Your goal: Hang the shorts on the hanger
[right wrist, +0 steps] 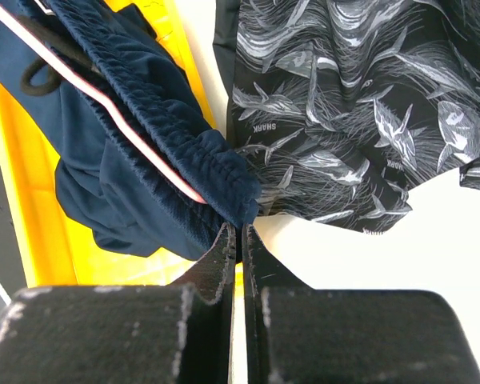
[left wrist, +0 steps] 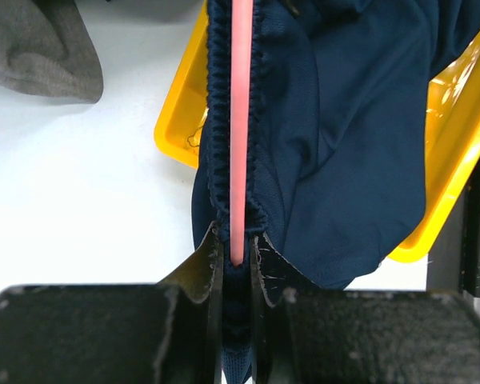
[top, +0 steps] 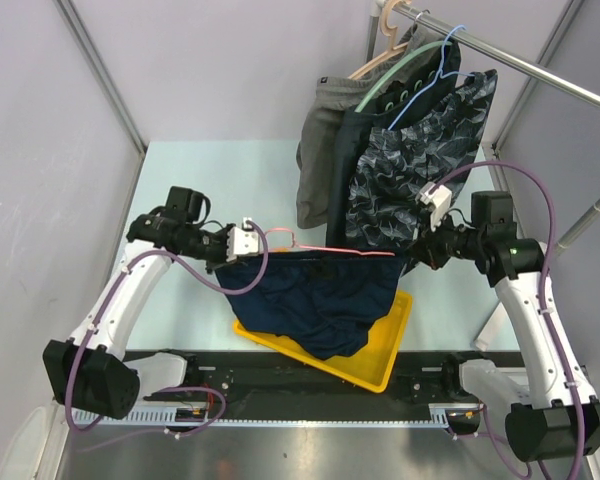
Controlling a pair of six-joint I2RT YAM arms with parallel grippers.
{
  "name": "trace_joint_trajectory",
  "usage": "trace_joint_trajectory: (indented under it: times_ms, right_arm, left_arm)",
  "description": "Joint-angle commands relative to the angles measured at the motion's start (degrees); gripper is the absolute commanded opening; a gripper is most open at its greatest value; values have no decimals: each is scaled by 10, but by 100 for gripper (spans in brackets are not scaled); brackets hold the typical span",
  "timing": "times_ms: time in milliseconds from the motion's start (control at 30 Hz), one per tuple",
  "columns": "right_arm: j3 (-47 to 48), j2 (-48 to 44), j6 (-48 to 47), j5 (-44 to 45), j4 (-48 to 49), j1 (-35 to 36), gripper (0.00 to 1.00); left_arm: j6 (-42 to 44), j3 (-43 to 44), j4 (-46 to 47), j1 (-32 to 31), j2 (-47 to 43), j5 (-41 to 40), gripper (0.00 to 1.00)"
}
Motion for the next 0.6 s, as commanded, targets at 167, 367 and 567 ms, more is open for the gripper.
trace_joint_trajectory:
  times_ms: [167,367,567]
  right_arm:
    - [41,5,29,118,24,52,0]
    - [40,7,72,159,30,136,0]
    - [40,9,76,163,34,143,0]
  left_arm:
    - [-83,15,31,-41,5,-151,0]
    - [-154,16,69,-111,4,-154,0]
    - [-161,31,62,-115,1,-147,0]
